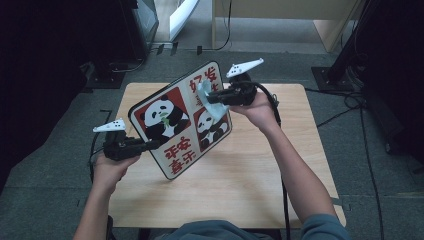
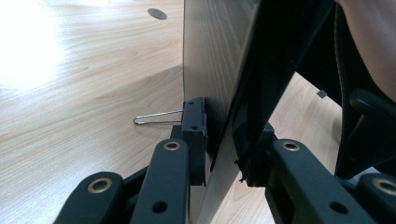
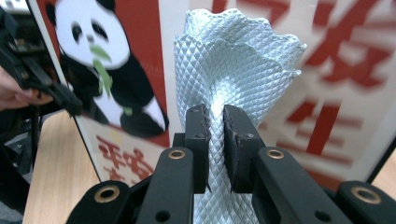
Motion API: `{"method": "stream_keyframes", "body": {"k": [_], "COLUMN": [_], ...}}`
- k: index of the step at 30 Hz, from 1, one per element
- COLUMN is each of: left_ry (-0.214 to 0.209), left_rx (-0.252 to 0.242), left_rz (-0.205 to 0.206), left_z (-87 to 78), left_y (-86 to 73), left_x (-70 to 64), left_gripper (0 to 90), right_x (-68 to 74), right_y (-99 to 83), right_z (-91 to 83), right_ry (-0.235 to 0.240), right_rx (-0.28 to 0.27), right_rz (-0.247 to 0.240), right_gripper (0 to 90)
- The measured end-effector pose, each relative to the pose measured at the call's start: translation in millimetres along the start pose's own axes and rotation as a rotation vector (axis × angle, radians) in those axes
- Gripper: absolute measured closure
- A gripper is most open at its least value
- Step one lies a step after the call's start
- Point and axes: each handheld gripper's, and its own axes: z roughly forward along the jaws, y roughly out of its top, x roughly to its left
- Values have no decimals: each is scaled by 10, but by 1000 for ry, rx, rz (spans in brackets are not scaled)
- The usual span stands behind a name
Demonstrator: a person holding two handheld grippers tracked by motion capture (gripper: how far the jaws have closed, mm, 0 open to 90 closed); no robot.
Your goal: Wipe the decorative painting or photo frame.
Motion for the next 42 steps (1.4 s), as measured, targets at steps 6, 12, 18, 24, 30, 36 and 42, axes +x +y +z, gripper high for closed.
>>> {"method": "stream_keyframes", "body": {"k": [6,12,18,24,30,36,42], "left_ry": [-4,-6,-1,0,1,1,1], "left_rx": [3,12,20,21,21,21,21], "left_rz": [1,9,14,15,15,14,15], "left_z": [2,1,-1,0,-1,0,-1], "left_y": [7,19,29,31,30,30,30], "left_x": [9,17,12,12,12,13,12], "left_gripper": [758,763,766,766,767,767,767], "right_x": [-35,-79,-82,-83,-78,-86,-89], "right_y": [283,376,318,281,247,203,145], "right_z": [-29,28,127,146,170,190,201], "right_ry": [-27,-41,-36,-38,-41,-32,-28], "right_rx": [-31,-44,-24,-33,-44,-38,-31], "right_rz": [-32,-30,-28,-27,-18,10,17], "right_gripper": [816,816,835,835,853,867,871]}}
